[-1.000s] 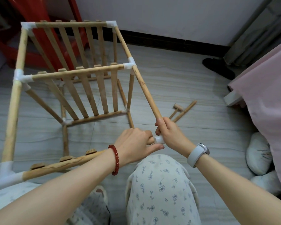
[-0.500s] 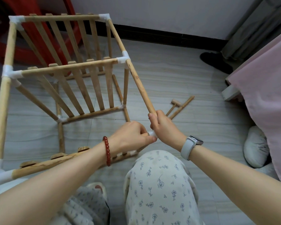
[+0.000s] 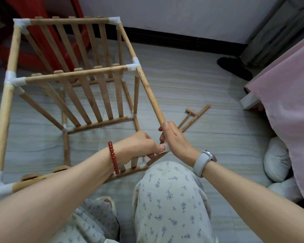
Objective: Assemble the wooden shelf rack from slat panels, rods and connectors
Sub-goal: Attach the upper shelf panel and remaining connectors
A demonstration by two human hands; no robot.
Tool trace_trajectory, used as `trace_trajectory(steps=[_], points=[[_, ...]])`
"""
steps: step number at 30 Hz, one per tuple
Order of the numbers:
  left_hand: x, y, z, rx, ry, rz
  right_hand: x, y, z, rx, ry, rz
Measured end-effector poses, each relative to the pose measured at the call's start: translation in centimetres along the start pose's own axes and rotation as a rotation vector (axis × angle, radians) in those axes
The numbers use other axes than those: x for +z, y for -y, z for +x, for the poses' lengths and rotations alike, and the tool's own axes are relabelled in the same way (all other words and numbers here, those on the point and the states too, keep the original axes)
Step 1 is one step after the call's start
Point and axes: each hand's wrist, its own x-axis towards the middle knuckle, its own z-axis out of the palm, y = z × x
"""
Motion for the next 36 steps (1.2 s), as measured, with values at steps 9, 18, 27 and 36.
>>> trace_trajectory(steps=[9,18,27,36], points=[[-0.4,0.0,0.1,0.002,0.049,-0.013,-3.8,-1.4,-1.6,0.189,0.543,0.201],[-2.9,0.1,-0.3,0.054,0.282,0.100,-4.7,0.2,-0.8,0.307,0.677,0.050],[0.2,1.4,0.5,0.136,-0.103,0.414,-3.2,3.2,-1.4,0.380,0.448,-0.259],[0.5,2.3,0.1,0.123,-0.215,0.449,-1.7,3.7,-2.5,0.354,0.388,-0.296]])
